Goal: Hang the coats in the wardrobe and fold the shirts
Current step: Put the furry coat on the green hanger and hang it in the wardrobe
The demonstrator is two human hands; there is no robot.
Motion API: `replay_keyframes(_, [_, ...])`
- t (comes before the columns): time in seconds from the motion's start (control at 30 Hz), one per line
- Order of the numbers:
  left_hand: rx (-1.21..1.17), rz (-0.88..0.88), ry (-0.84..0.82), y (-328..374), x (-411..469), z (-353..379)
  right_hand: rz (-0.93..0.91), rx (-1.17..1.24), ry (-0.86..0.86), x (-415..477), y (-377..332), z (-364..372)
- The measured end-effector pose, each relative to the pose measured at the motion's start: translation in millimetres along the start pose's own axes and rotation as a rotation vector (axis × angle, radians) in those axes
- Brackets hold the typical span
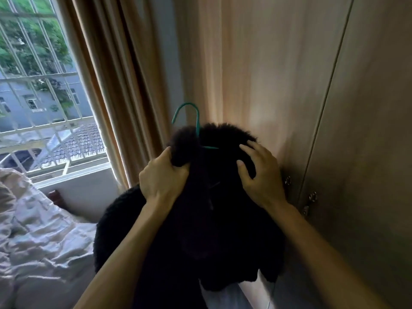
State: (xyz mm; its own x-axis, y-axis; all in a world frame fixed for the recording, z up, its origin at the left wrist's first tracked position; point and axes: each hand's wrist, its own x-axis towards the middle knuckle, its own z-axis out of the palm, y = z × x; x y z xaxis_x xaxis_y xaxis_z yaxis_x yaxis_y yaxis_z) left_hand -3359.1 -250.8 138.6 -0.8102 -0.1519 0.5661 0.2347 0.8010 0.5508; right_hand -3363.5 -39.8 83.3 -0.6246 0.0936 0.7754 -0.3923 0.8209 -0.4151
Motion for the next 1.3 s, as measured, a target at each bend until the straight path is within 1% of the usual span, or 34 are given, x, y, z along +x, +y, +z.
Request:
replay_keyframes(0.13, [-0.015,0.055,-0.066,-21.9,24.9,25.9,0.063,-0.127,-0.021,-4.9,6.5,12.1])
replay_keyframes(0.2, [-0.027,0.079,-0.119,-33.0,36.2,39.7,0.124,-0.184,-0.023,-11.5,12.9,18.6])
replay_keyframes(0.33, [-0.086,0.174,-0.240,-64.9,55.4,66.5,0.277,-0.316,0.033,-26.1,22.9,27.2])
replay_keyframes(0.43, [-0.159,0.244,-0.346,-82.8,67.7,79.9,0.393,-0.514,0.078,-51.2,20.0,34.6])
replay_keyframes(0.53, [-0.214,0.286,-0.459,-92.2,72.1,84.8,0.590,-0.729,0.015,-80.1,18.1,39.6])
replay_keyframes(0.6, [-0.245,0.332,-0.516,-94.7,75.6,90.8,0.734,-0.827,0.018,-91.6,16.5,39.8])
replay_keyframes(0.7, [-0.258,0.382,-0.581,-94.4,76.7,98.4,0.907,-0.870,0.065,-97.2,15.3,35.8])
replay_keyframes(0.87, [-0.285,0.454,-0.642,-82.1,72.6,112.9,1.145,-0.931,0.027,-95.4,33.2,23.2])
replay_keyframes(0.97, [-0.293,0.483,-0.637,-76.4,73.2,124.5,1.199,-0.959,-0.015,-93.9,50.5,16.8])
replay_keyframes(1.07, [-0.296,0.487,-0.627,-73.4,77.3,133.7,1.204,-0.968,-0.060,-88.1,70.9,17.1])
replay_keyframes(1.2, [-0.303,0.459,-0.636,-72.7,82.2,143.3,1.210,-0.940,-0.019,-80.8,90.4,21.2])
replay_keyframes(1.3, [-0.312,0.443,-0.643,-76.3,83.9,145.9,1.239,-0.923,0.026,-79.9,92.3,23.2])
